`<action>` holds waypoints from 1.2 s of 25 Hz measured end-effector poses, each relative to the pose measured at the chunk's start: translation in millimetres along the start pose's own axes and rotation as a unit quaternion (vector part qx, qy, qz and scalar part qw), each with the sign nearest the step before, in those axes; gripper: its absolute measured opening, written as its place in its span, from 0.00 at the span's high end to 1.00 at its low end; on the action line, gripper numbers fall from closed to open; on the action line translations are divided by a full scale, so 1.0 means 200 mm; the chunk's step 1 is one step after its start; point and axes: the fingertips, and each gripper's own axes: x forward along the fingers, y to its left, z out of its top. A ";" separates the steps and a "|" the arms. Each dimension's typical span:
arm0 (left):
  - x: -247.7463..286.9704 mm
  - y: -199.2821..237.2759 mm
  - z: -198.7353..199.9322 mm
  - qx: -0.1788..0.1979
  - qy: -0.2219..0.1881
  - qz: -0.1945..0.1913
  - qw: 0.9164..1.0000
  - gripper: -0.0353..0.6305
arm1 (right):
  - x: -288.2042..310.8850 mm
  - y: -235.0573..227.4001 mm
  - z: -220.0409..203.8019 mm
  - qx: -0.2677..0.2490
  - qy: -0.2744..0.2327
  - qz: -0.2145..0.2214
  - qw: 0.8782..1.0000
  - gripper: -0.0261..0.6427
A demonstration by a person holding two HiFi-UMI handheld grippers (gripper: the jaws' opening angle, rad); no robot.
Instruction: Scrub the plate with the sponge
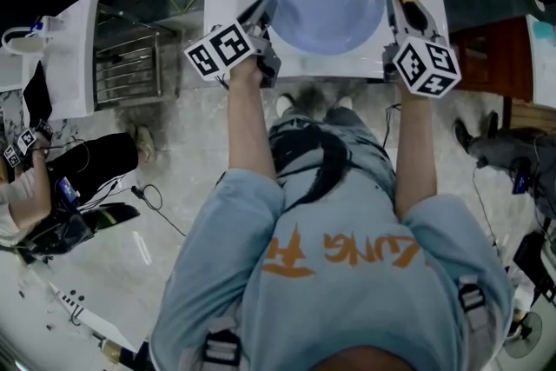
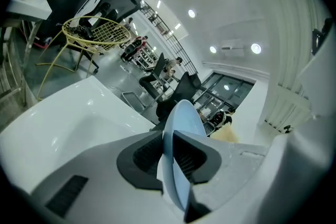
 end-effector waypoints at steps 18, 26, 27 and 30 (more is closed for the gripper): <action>0.46 -0.32 -0.58 -0.024 0.110 -0.026 0.993 0.87 | -0.34 -0.73 -0.06 0.048 0.005 -0.090 0.995 0.89; 0.73 -0.47 -0.92 -0.026 0.181 -0.045 0.982 0.87 | -0.55 -1.06 -0.15 0.064 0.015 -0.137 0.988 0.89; 0.75 -0.48 -0.97 -0.027 0.191 -0.046 0.980 0.87 | -0.58 -1.10 -0.17 0.067 0.018 -0.144 0.987 0.89; 0.84 -0.54 -1.09 -0.022 0.219 -0.048 0.974 0.87 | -0.66 -1.22 -0.24 0.077 0.027 -0.163 0.983 0.89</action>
